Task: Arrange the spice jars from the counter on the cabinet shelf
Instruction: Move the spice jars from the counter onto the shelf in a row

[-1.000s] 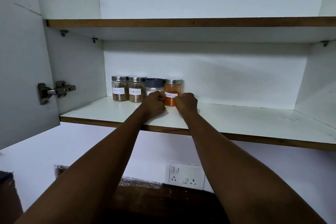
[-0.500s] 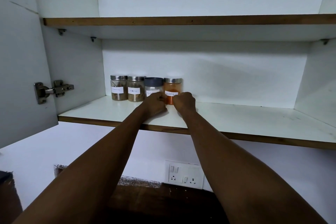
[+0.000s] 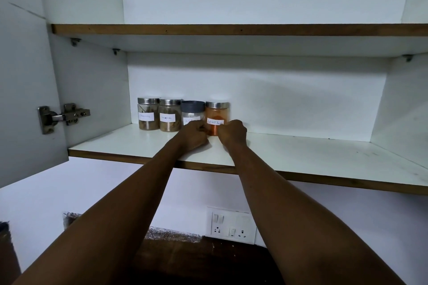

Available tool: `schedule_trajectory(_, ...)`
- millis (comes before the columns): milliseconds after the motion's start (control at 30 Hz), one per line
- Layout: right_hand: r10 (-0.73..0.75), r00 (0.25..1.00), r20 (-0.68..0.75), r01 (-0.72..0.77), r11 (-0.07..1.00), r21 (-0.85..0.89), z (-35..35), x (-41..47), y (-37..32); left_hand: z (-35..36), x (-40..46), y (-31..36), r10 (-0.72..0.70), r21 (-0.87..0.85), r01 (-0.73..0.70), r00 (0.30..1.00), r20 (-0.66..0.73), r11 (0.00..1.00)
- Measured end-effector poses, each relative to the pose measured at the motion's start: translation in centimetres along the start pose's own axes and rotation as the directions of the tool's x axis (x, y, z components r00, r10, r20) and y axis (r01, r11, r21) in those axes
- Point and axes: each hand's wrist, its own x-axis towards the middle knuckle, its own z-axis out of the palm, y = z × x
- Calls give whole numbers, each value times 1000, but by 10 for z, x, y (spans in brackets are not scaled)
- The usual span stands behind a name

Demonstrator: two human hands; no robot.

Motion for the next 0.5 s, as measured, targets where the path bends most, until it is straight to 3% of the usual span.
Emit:
schedule_trajectory(233,-77,997,1,77,997,0,9,-18,-5,-4,-9,-6,52,152,-49,999,-13,987)
schedule_trajectory(367,-155,987,41,160,974,-163,8,-29,-8,-2,-9,-8,147,246,-133,988,-42,960)
schedule_trajectory(500,-254,954,158,296,883,-365,4,-39,-7,6,-11,-8,280,318,-262,960,-13,911)
